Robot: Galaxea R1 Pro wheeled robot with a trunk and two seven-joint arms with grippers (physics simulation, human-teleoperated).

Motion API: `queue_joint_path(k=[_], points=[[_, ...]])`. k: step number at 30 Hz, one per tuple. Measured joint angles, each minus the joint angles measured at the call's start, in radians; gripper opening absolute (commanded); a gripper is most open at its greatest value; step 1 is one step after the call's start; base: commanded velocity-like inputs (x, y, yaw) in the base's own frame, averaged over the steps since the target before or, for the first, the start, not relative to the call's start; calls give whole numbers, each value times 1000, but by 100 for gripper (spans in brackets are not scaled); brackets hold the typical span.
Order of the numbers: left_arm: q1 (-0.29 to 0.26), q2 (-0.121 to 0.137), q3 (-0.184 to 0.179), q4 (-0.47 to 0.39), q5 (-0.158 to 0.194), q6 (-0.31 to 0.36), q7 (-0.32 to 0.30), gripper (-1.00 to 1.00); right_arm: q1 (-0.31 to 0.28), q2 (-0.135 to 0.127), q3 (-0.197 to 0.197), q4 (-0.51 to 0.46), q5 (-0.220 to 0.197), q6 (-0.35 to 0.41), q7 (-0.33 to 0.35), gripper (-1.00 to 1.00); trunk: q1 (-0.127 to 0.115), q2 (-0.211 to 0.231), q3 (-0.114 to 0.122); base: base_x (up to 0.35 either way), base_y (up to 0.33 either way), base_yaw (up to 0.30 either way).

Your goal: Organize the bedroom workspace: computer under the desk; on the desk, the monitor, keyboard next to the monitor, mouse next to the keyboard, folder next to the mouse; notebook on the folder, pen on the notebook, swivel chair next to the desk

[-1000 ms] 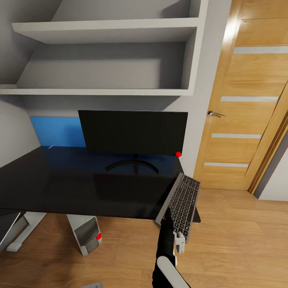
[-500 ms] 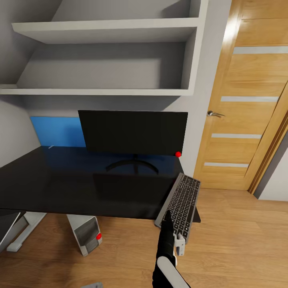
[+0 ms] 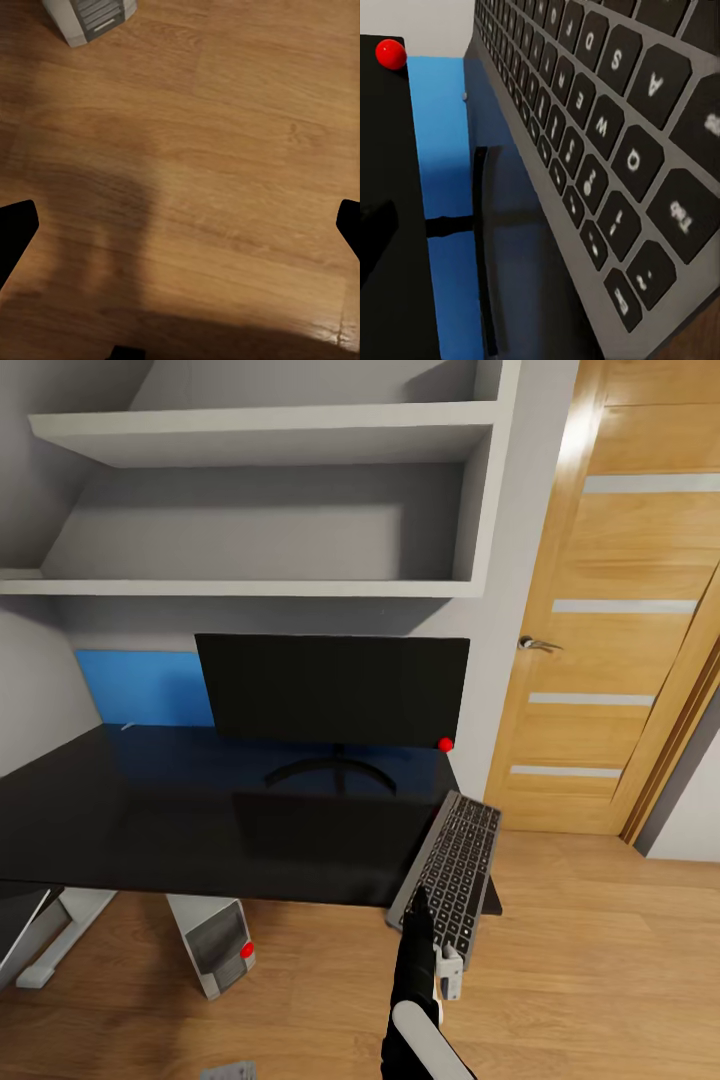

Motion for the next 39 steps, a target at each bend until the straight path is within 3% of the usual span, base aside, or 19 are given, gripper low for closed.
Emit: queue_joint_path(k=[3, 12, 25, 39], points=[[0, 0, 0, -1, 0, 0, 0, 100, 0, 0, 0, -1, 0, 0, 0, 100, 12, -21, -9, 0, 0, 0], [1, 1, 0, -1, 0, 0, 1, 100, 0, 0, 0, -1, 1, 0, 0, 100, 12, -21, -9, 0, 0, 0], [1, 1, 0, -1, 1, 0, 1, 100, 0, 0, 0, -1, 1, 0, 0, 100, 61, -112, -50, 0, 0, 0], [1, 1, 0, 1, 0, 1, 1, 100, 0, 0, -14, -1, 3, 0, 0, 100, 61, -112, -50, 0, 0, 0]])
